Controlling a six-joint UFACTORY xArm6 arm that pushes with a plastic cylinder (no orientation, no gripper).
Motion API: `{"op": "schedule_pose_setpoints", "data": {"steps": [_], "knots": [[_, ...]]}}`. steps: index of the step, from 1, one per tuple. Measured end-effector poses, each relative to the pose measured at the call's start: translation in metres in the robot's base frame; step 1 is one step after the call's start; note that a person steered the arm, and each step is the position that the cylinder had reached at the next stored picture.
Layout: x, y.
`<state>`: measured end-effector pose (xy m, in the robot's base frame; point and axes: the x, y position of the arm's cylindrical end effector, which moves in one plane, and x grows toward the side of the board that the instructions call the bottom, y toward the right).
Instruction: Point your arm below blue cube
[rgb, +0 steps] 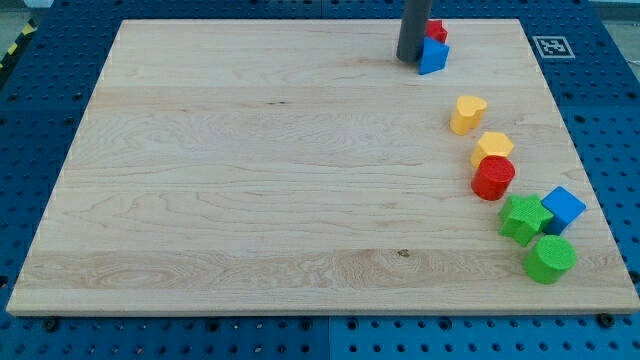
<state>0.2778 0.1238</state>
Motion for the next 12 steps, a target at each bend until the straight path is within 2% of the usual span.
{"op": "schedule_pose_setpoints", "data": {"steps": [2, 3, 4, 7, 9, 10, 11, 12], "knots": [[0.002, 0.001], [0.025, -0.022], [0.05, -0.018], [0.093, 0.144], [0.288, 0.212], [0.328, 0.187], [0.321, 0.14], [0.32, 0.138]]}}
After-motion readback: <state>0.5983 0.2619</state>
